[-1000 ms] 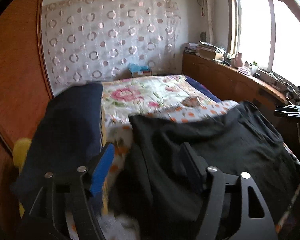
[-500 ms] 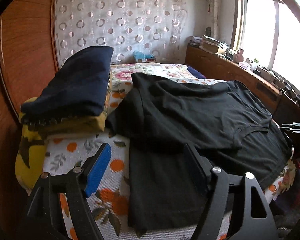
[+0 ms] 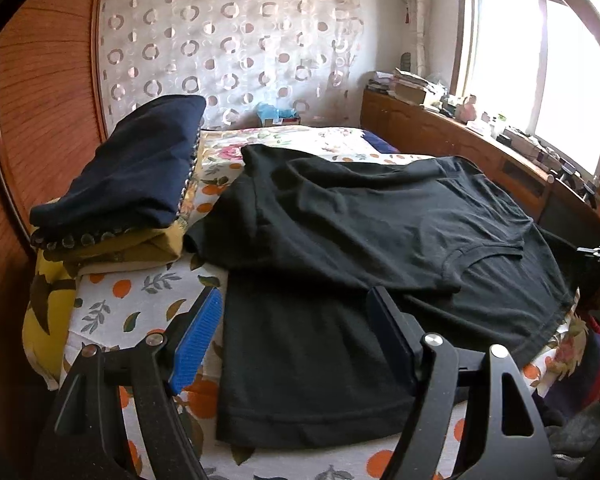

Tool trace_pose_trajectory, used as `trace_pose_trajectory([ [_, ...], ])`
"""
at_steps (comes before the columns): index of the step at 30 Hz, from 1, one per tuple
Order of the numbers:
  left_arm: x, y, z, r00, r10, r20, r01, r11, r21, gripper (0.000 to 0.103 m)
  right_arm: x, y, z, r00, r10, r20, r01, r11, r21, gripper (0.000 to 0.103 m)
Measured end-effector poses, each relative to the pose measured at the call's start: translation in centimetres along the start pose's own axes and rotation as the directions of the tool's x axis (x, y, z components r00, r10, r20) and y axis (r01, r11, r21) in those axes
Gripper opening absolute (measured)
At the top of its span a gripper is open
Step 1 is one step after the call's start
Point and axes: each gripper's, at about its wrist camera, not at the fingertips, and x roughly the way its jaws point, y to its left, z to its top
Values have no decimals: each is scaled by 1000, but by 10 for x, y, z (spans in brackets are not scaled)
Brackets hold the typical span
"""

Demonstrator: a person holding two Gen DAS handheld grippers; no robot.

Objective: Fold small clothes

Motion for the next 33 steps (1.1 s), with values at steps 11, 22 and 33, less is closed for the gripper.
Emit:
trace_pose_trajectory([
  [11,-5,1,3,1000,15,12,-15,1000,-5,76,-6,-1,1,997,-72,-19,72,997,24,3],
  [22,13,7,11,999,43,-18,-43,999,-18,76,10,21,0,997,-40,69,35,997,65,29],
  [33,39,12,22,996,27,-80,-29,999,-27,76,67,23,23,993,116,32,-119,984,131,43],
])
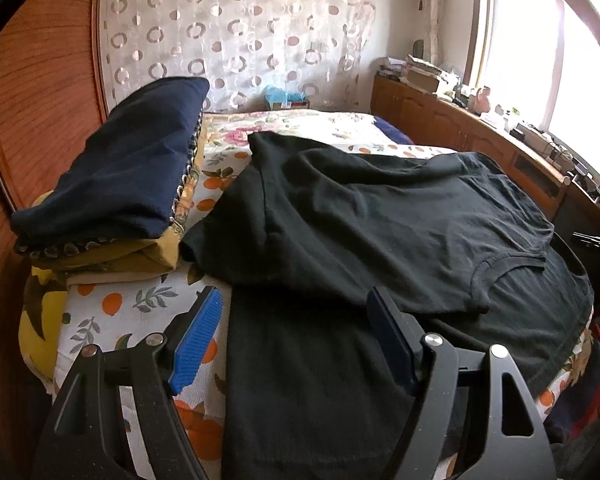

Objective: Fold small clothes

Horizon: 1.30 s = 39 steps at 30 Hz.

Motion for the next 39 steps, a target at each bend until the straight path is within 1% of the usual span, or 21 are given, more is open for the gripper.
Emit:
trace_pose_trajectory([
  [4,8,0,6,1000,2,-28,-2,1000,12,76,19,0,7,999,19,-36,-19,1000,13,43],
  [5,11,0,8,999,2,-43,-1,1000,13,76,19,0,10,999,19,-44,-18,1000,19,44],
  [6,13,1,9,999,-1,-50,2,1000,14,76,23,-2,13,998,17,-56,-16,1000,27,49],
  [8,20,1,12,997,-13,-72,14,1000,15,76,30,-3,17,997,22,-68,-20,999,36,51],
  [10,27,4,14,995,-20,-98,21,1000,1,76,39,-3,21,997,9,-75,-7,999,35,51],
  [15,41,12,16,986,-56,-158,50,998,-45,75,40,0,22,997,-25,-67,26,1000,15,51],
  [19,47,12,15,983,-60,-175,53,998,-46,71,43,9,20,997,-57,-53,56,998,-17,51],
  [21,51,13,15,979,-80,-186,70,996,-58,70,46,15,20,996,-73,-50,71,997,-31,51],
  [23,52,12,16,981,-73,-178,65,997,-51,60,47,17,19,996,-80,-46,79,996,-36,51],
  [25,54,13,18,982,-70,-178,63,997,-44,38,47,18,19,996,-82,-44,81,996,-31,51],
  [26,53,13,20,983,-69,-171,63,997,-39,31,48,18,19,995,-84,-46,83,996,-31,51],
  [27,53,13,21,984,-66,-166,61,998,-35,18,47,19,20,995,-93,-47,91,995,-33,51],
  [28,53,13,23,985,-62,-163,58,998,-30,13,47,21,20,994,-99,-50,97,994,-41,51],
  [29,52,13,25,986,-61,-158,58,998,-21,13,46,23,22,994,-94,-57,91,994,-58,51],
  [31,52,13,27,986,-64,-153,64,998,-1,9,46,25,25,995,-83,-55,78,994,-74,46],
  [33,51,11,30,989,-56,-138,59,998,16,8,46,24,30,996,-75,-55,71,995,-76,31],
  [34,49,10,32,990,-52,-130,56,998,24,8,46,24,32,996,-69,-53,65,995,-79,25],
  [35,46,9,34,993,-50,-108,54,998,29,8,46,23,34,996,-67,-53,63,995,-83,12],
  [36,42,9,37,995,-56,-88,58,998,27,8,46,24,36,997,-65,-48,61,994,-91,6],
  [38,32,9,43,998,-52,-46,53,998,20,8,39,27,40,999,-42,-13,41,993,-108,3],
  [39,27,9,46,999,-48,-25,49,999,20,8,34,29,42,999,-46,13,47,992,-116,3],
])
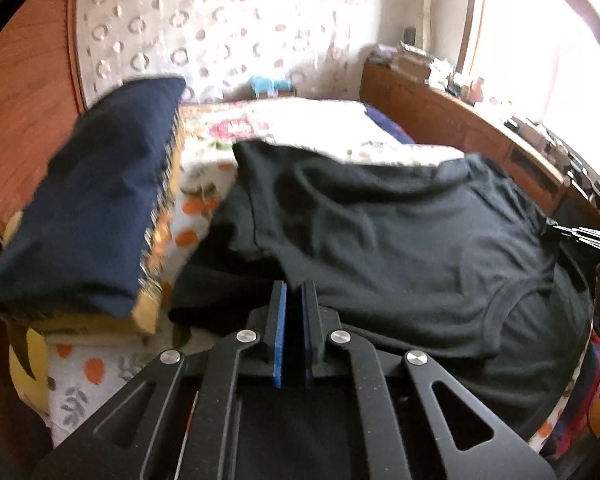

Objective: Fold small clothes

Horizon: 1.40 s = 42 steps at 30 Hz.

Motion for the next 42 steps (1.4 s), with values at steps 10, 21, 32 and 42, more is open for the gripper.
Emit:
trace_pose_trajectory([
  [10,-59,-5,14,985,9,173,-7,1000,-14,7,-69,-2,18,971,-7,240,3,1000,13,2],
  [21,-102,-9,-31,986,-12,164,13,1000,-3,7,-132,1,-48,971,9,240,4,999,-52,2],
  [32,-73,-17,-66,997,66,46,-67,997,29,17,-112,2,-88,999,1,48,1,999,-46,5],
  [42,-74,-12,-73,998,34,57,-35,999,0,76,-129,4,-70,995,-42,92,44,999,-29,42],
])
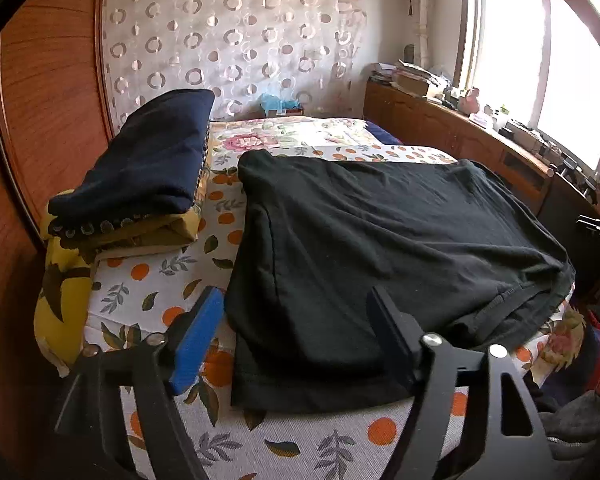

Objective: Fold small clothes

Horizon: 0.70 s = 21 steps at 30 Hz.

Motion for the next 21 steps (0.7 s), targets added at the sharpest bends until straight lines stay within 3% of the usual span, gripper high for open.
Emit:
trace_pose_trajectory([
  [14,22,11,-15,997,47,-59,-49,998,-28,77,49,-15,-23,994,51,-92,-46,997,58,42],
  [21,33,19,-21,993,67,-99,-72,996,-46,77,45,-6,-16,997,53,-64,-50,998,48,42],
])
